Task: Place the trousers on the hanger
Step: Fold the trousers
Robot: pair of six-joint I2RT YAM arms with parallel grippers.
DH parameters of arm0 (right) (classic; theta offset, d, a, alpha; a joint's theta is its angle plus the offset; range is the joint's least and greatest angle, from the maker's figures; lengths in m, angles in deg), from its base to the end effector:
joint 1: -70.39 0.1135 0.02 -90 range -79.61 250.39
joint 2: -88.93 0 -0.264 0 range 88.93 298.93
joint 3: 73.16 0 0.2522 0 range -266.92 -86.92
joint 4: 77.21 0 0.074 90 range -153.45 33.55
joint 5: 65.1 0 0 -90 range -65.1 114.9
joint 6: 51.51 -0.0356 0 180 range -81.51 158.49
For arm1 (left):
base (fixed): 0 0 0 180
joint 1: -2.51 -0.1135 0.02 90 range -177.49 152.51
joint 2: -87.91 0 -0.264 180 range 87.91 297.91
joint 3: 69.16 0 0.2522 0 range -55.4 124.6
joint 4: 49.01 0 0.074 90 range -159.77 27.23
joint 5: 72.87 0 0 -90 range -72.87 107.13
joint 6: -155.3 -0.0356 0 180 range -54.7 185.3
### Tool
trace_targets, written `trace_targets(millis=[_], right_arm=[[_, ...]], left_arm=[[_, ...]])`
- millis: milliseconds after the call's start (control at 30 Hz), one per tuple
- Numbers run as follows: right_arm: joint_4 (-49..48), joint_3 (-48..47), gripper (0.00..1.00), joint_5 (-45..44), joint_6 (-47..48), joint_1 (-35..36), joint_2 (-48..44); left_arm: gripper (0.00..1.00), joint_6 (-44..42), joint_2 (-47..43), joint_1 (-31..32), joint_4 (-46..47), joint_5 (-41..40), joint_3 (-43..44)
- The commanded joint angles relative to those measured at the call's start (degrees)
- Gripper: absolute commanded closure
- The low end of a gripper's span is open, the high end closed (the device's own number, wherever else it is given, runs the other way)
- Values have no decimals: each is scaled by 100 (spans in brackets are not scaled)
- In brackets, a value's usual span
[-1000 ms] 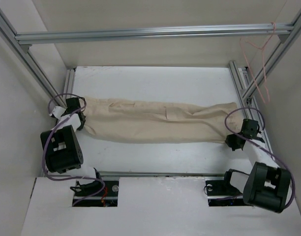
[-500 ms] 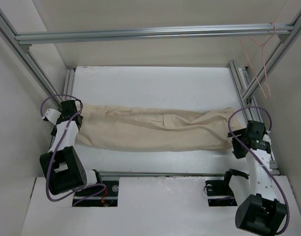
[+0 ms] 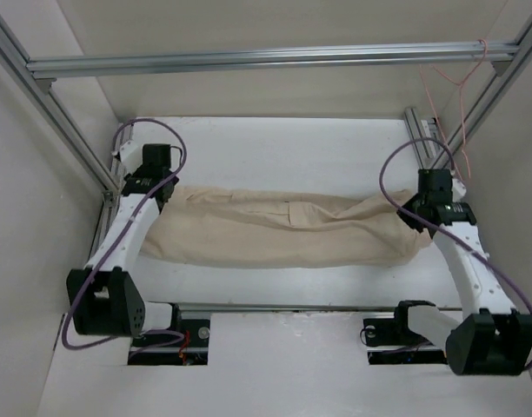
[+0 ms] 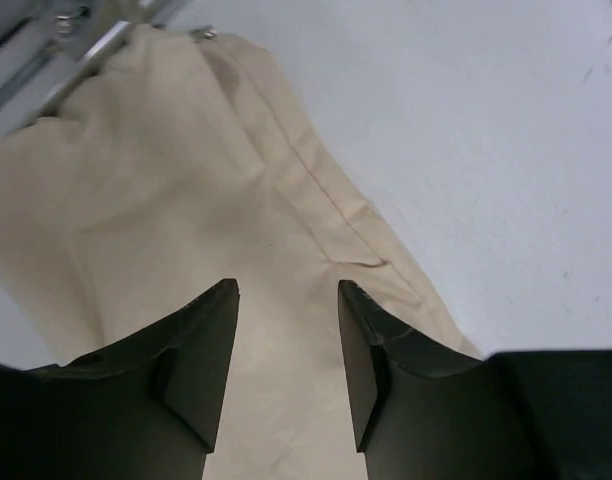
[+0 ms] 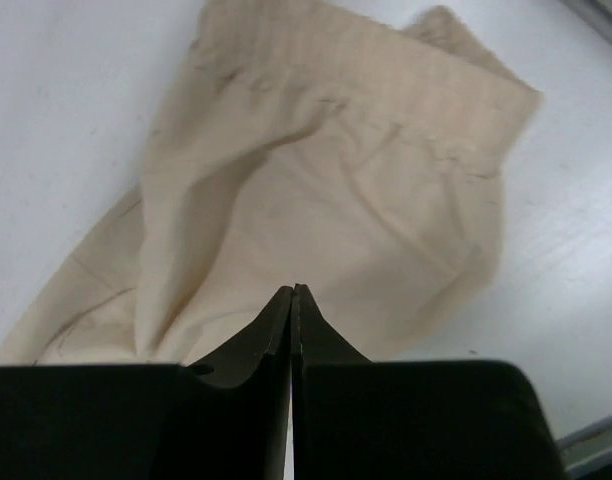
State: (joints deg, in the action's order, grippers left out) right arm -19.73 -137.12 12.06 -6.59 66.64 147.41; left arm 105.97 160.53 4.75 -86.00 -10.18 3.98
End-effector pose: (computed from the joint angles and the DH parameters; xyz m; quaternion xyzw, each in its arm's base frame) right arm 0.1990 -0.0210 0.2770 0.4215 0.8405 0.0153 0.3400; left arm 0.2787 0.0054 0.3049 -0.3859 0.7843 0.0361 0.4844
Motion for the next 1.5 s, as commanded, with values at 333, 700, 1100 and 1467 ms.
trace_targets(millis=[333,700,1100,1467], right_arm=[[-760,-1800,32,-755,544,643,2386],[-953,-2179,36,-940,614,423,3451],[-857,-2275,90,-1063,334,151,3258],[-804,-3031,94,-1027,-580,-175,4047]], left_arm=[[35,-1078,2449,703,-138,647,1752],[37,-990,2740,940,-95,762,1604],[81,-964,2583,1186,-24,516,1437],[62,-1122,2107,1687,134,103,1173]])
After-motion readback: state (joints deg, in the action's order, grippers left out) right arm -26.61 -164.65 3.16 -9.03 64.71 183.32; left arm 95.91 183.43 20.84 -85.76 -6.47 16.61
